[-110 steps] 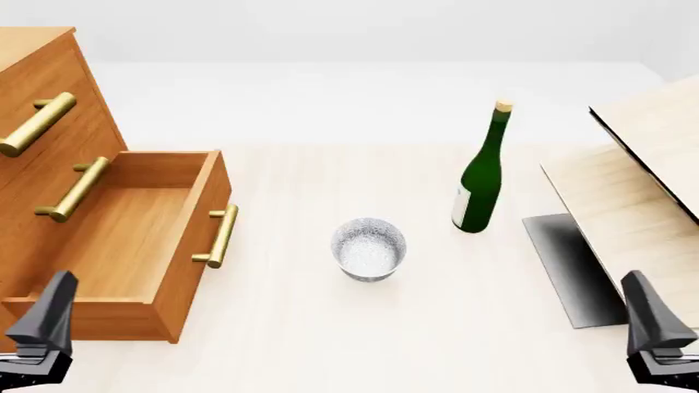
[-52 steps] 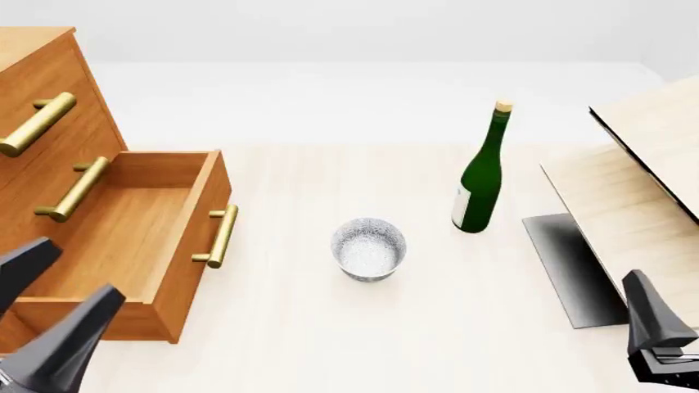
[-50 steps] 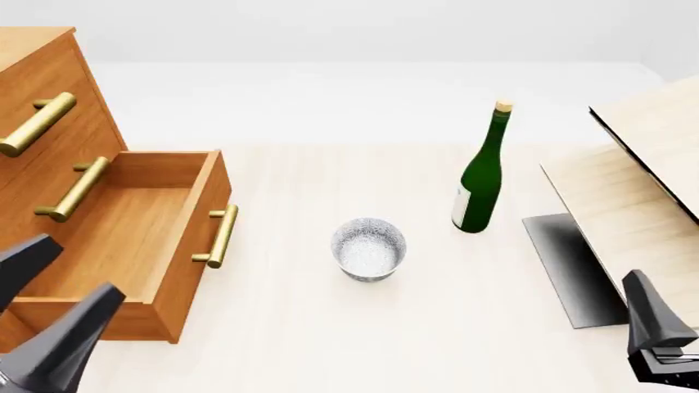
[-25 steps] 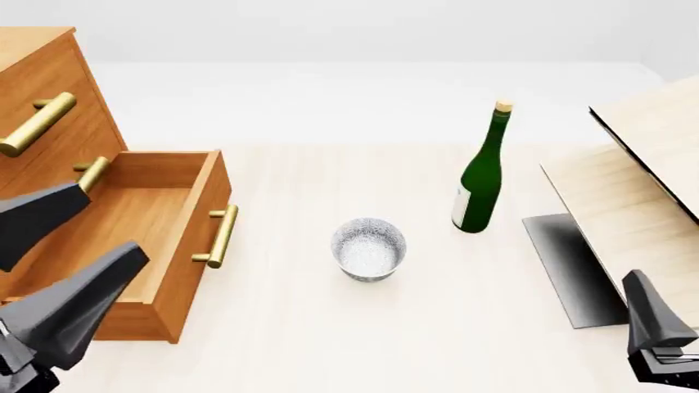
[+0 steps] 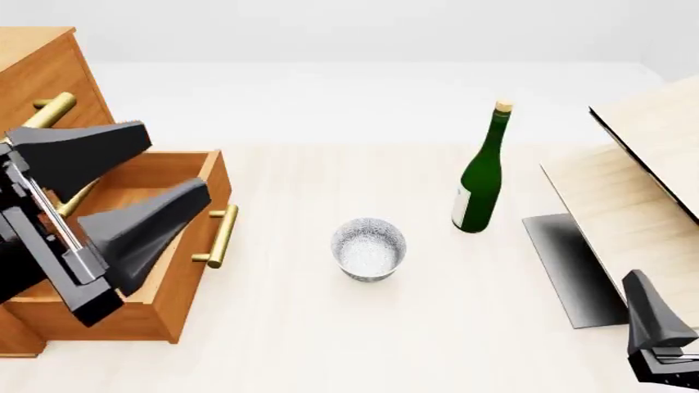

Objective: Put the bowl in the bottom drawer of the cabinet.

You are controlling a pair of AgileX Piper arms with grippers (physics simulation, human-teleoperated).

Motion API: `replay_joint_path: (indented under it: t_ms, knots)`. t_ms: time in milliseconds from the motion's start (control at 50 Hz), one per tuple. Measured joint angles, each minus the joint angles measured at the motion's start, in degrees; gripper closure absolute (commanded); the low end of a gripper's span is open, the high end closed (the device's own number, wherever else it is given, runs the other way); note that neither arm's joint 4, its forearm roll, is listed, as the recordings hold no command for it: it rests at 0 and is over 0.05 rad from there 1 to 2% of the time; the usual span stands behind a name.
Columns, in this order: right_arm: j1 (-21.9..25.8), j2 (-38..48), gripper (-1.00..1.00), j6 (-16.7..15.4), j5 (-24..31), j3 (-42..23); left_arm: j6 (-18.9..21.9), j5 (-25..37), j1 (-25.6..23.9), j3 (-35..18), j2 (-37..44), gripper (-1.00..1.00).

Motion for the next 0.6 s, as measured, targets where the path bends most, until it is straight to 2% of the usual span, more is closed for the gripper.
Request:
replay_joint_path:
  t_ms: [280,600]
  knots:
    - [0.0,0.0,-1.0,0.0,0.0,0.0,-0.65,-0.12,-0.89,-5.71,9.18,-1.0]
    - [0.0,0.0,-1.0,0.0,0.0,0.0,-2.17,-3.35,-2.6,-8.74,16.92,-1.0]
